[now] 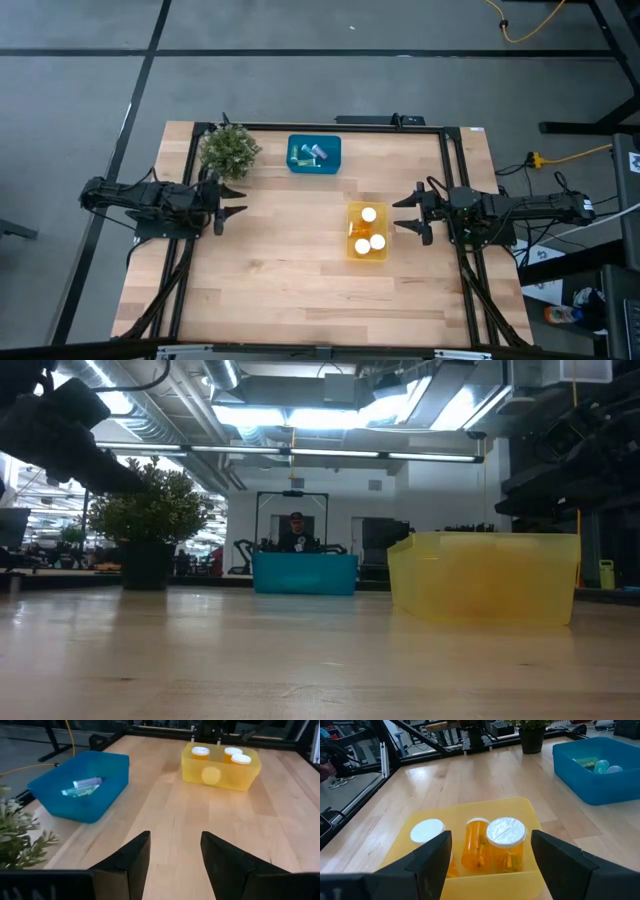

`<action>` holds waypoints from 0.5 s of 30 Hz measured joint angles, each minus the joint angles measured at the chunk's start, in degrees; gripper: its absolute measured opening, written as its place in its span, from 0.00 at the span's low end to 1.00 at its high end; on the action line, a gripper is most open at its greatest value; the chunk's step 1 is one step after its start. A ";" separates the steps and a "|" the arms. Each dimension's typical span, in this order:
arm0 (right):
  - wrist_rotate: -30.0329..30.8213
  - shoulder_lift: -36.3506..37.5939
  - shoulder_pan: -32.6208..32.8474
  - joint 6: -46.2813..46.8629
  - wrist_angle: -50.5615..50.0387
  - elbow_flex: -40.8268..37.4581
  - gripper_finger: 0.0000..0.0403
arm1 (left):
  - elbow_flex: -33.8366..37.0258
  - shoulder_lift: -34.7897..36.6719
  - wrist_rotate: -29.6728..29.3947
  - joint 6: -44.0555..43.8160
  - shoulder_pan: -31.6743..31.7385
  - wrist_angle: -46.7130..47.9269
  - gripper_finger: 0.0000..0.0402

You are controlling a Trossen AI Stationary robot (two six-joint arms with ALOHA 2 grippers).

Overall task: Pick and place medicine bottles into bin by pill shape (circle, oval)
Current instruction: Return to Home Position

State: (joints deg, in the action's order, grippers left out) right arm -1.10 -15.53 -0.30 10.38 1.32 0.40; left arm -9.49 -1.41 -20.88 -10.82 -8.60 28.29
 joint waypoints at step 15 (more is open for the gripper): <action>0.04 0.00 0.00 -0.21 0.01 0.00 0.68 | 0.46 -0.09 -4.97 -2.37 -0.02 0.84 0.42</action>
State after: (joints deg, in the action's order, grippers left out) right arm -1.06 -15.53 -0.30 10.17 1.33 0.40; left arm -9.04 -1.50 -25.84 -13.19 -8.62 29.12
